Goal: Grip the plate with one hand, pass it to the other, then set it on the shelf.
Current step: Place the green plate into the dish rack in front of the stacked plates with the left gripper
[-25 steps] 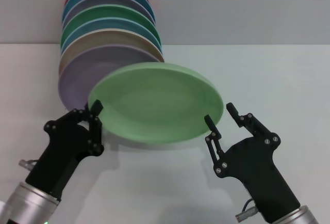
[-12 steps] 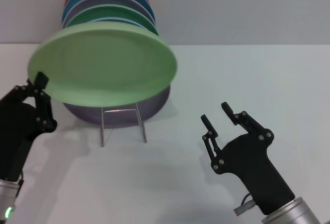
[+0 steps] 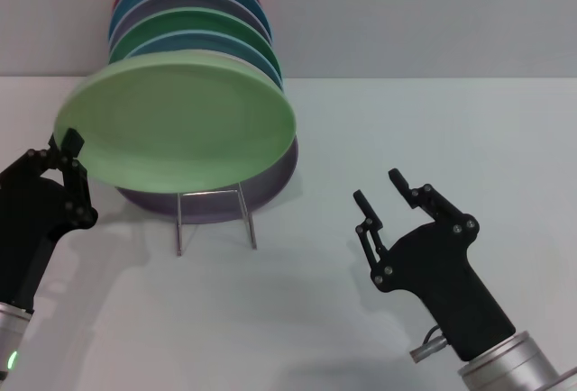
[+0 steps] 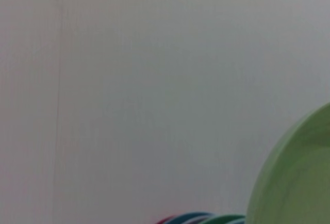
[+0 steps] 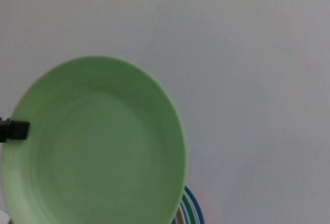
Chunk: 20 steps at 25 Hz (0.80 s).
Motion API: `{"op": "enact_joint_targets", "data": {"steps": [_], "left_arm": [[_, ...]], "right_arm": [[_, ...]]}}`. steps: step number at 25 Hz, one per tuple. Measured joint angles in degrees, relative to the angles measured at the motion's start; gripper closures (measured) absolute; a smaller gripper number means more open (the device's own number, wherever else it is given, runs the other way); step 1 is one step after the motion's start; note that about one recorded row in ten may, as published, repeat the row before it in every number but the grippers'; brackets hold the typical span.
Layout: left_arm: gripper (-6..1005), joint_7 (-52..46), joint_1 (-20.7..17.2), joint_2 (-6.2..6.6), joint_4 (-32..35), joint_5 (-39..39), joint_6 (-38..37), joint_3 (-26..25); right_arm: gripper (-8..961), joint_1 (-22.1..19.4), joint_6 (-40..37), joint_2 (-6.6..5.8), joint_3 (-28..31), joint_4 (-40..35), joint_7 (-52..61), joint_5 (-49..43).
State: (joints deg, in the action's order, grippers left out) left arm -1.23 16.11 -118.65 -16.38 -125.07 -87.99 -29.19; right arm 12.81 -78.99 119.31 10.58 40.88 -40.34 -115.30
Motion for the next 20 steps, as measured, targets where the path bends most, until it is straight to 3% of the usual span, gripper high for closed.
{"op": "enact_joint_targets", "data": {"steps": [20], "left_arm": [[960,0.1,-0.34,-0.45,-0.54,0.02,8.78,2.02]], "right_arm": [[584,1.11,1.45,0.02,2.23,-1.4,0.69,0.0]]}}
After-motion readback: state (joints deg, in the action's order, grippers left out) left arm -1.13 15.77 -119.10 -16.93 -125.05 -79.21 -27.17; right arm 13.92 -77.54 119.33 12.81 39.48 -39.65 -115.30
